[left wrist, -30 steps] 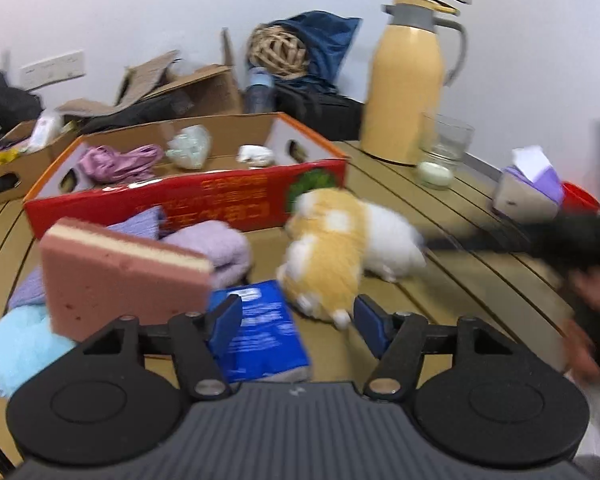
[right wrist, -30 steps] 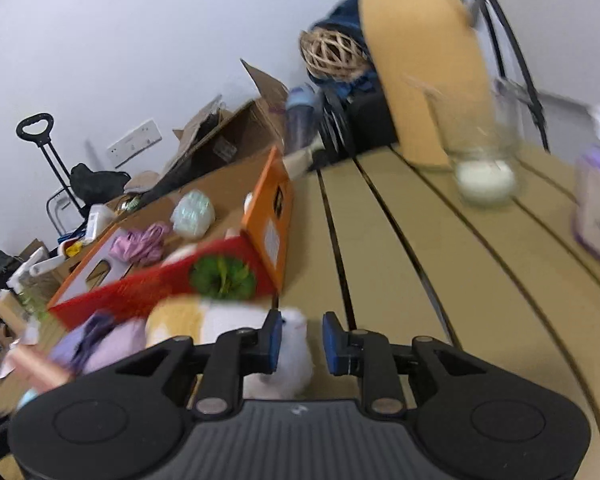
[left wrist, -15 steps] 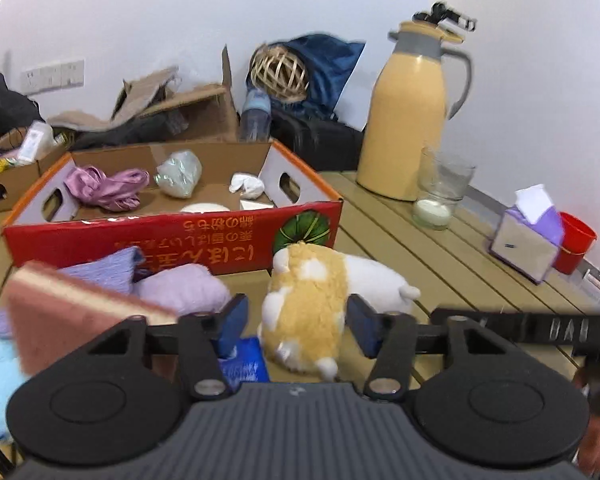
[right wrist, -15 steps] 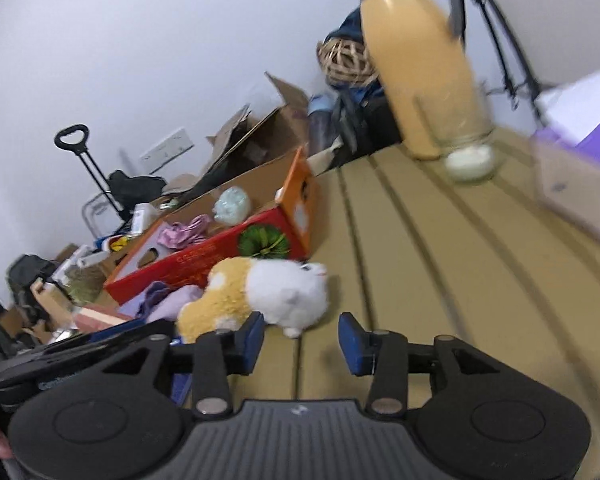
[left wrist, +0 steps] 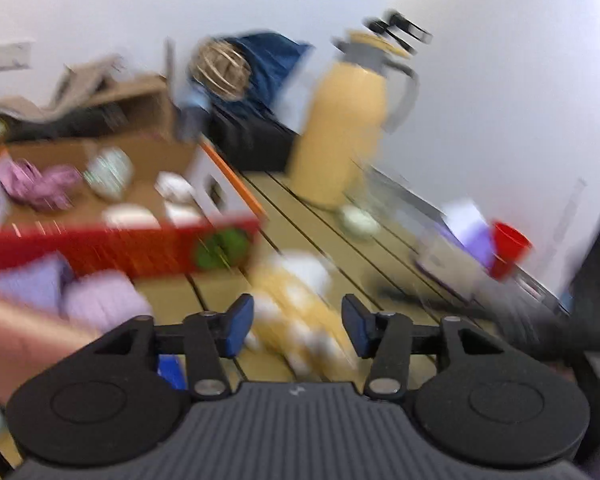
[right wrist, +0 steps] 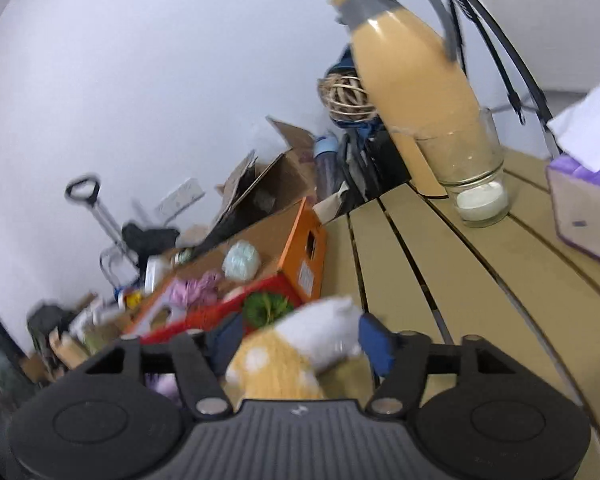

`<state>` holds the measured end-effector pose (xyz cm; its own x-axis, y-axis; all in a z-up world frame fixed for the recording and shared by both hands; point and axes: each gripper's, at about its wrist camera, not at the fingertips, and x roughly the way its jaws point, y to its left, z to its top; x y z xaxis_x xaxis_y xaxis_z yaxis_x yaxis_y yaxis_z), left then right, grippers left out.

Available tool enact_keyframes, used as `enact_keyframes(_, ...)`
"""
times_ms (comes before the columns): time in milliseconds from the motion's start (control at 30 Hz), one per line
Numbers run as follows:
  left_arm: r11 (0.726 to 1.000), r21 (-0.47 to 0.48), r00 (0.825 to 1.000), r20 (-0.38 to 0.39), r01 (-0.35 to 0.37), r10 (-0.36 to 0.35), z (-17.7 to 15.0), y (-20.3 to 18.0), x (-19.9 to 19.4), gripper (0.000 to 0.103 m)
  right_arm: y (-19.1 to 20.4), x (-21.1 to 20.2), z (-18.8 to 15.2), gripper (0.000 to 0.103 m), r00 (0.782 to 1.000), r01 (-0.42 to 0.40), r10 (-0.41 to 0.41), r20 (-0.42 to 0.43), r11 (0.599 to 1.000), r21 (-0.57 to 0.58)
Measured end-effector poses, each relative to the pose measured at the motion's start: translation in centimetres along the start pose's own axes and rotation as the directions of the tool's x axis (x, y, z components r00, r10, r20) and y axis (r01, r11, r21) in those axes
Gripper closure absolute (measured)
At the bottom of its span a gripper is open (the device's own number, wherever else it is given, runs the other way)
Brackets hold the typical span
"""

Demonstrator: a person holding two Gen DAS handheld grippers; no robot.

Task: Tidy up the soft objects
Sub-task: 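Close both grippers on the plush toy and lift it, then carry the plush toy into the box and open both grippers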

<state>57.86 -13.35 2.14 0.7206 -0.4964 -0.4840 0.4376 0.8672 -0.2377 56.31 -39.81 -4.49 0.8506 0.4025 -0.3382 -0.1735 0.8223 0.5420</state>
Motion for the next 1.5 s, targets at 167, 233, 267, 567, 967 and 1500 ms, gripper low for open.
enact_keyframes(167, 0.998, 0.000, 0.989, -0.137, -0.057, 0.056, 2.3, 0.5, 7.5, 0.052, 1.5, 0.7, -2.6, 0.034, 0.991, 0.053, -0.061, -0.115, 0.996, -0.069)
enact_keyframes(233, 0.999, 0.001, 0.986, -0.162, -0.034, 0.034, 1.8, 0.4, 8.5, 0.058, 1.8, 0.8, -3.1, 0.037, 0.991, 0.025, -0.033, -0.129, 0.998, -0.060)
enact_keyframes(267, 0.999, -0.024, 0.986, -0.164, -0.039, 0.035, 1.6, 0.5, 8.1, 0.058, 1.7, 0.9, -3.2, 0.041, 0.991, 0.017, -0.024, -0.132, 0.998, -0.053)
enact_keyframes(567, 0.969, -0.240, 0.991, -0.132, -0.057, 0.025, -1.3, 2.1, 2.8, 0.051, -0.3, -1.6, -2.3, 0.050, 0.998, 0.066, -0.065, -0.009, 0.990, 0.122)
enact_keyframes(967, 0.978, -0.206, 0.990, -0.138, -0.024, -0.005, -2.6, 1.1, 0.4, 0.066, 0.2, -1.2, -5.9, 0.062, 0.998, -0.005, 0.024, -0.065, 0.961, 0.277)
enact_keyframes(1500, 0.955, -0.297, 0.988, -0.140, 0.012, -0.057, -2.9, 2.7, 1.9, 0.054, -0.7, 2.2, -4.1, 0.057, 0.997, 0.005, 0.014, -0.070, 0.964, 0.266)
